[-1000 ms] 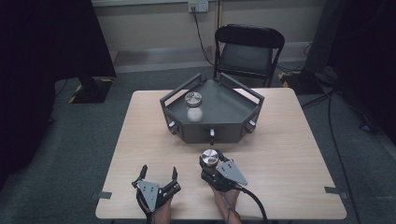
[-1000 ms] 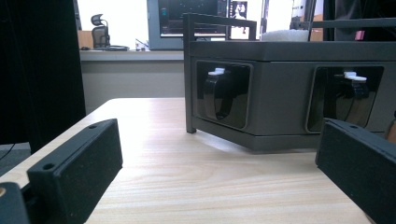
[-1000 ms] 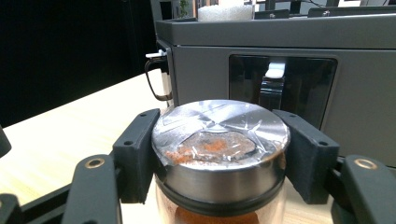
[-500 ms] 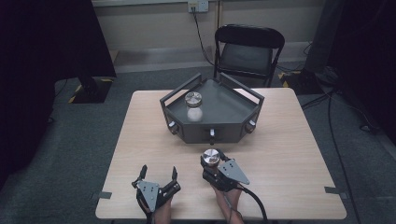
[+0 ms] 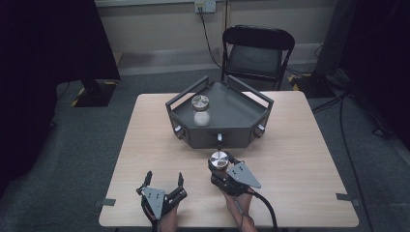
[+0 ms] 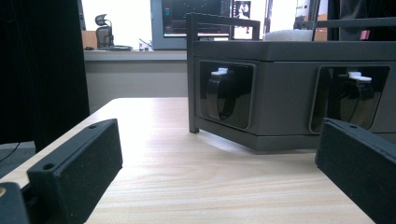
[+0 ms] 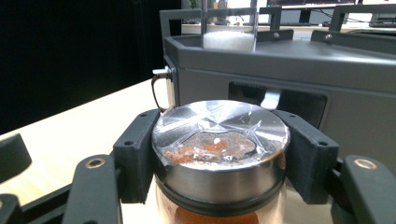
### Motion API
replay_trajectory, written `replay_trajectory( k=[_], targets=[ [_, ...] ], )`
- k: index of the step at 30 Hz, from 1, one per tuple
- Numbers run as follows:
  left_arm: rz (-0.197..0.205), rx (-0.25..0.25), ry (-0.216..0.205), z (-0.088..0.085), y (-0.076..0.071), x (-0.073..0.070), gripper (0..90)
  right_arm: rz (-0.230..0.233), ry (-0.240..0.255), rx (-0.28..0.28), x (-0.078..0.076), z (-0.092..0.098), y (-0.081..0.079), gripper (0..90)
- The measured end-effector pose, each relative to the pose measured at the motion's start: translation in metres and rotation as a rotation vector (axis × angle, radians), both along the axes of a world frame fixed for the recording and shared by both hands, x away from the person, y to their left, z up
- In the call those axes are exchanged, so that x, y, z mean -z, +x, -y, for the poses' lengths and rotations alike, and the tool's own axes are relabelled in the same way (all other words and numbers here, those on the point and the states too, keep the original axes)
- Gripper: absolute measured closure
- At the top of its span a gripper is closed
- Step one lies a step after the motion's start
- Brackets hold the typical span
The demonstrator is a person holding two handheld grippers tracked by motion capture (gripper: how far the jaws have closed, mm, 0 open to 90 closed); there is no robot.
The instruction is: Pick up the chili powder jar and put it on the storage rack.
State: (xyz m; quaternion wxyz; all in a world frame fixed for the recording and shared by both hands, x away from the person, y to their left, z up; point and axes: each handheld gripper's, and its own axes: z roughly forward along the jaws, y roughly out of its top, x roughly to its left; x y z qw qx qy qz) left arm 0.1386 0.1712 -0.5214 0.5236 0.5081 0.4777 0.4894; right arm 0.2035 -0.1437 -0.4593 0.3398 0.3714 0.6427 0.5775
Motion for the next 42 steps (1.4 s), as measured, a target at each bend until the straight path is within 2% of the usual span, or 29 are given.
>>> replay_trajectory(
  k=[10,24,33,42],
  targets=[
    [0.0,-0.001,0.0,0.0,0.0,0.0,0.0,0.008,-0.003,-0.027,-0.017,0.01,0.005,34.6],
    [0.0,-0.004,0.0,0.001,0.0,0.0,0.0,0.025,0.015,-0.042,-0.032,0.018,0.011,34.6],
    [0.0,-0.001,0.0,0.0,0.0,0.0,0.0,0.046,0.015,-0.047,-0.051,0.027,0.022,34.6],
    [0.0,-0.002,-0.001,0.0,0.0,0.0,0.0,0.039,0.055,-0.042,-0.066,0.032,0.035,34.6]
  ],
)
